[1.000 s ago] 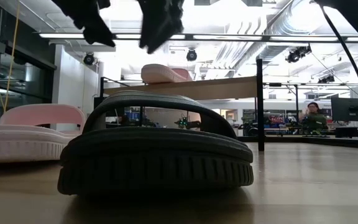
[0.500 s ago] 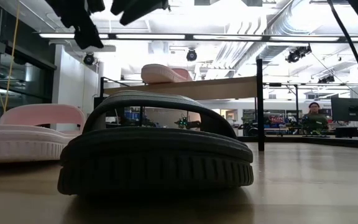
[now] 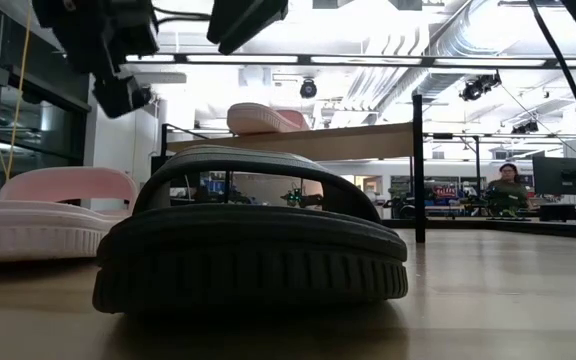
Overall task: Pick and place slides into the shelf
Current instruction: Put the pink slide on the shelf
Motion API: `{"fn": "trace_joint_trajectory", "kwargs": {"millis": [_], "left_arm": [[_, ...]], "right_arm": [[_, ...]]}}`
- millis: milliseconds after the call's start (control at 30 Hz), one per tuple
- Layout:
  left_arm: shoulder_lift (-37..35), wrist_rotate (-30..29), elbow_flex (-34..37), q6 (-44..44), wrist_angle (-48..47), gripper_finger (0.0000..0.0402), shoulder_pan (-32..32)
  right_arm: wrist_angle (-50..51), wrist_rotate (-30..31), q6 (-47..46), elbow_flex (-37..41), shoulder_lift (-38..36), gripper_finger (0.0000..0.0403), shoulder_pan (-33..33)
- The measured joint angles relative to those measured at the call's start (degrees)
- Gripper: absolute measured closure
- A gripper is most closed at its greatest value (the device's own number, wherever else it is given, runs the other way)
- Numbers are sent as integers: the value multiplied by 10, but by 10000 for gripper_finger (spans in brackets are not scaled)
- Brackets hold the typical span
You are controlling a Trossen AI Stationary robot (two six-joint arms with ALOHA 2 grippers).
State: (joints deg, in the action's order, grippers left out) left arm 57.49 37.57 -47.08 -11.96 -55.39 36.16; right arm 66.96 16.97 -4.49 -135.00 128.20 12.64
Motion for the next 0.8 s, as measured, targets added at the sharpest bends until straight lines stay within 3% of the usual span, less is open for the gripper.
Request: {"fn": "trace_joint_trajectory", "kwargs": {"millis": [333,600,800], "left_arm": [[0,-8,74,61,86,169,1],[0,-21,79,125,95,169,0],[0,-37,117,204,174,169,-47]], "right_arm": [[-2,0,19,0,0,194,0],[-3,0,35,0,0,194,1],[-4,0,35,0,0,194,0]]}}
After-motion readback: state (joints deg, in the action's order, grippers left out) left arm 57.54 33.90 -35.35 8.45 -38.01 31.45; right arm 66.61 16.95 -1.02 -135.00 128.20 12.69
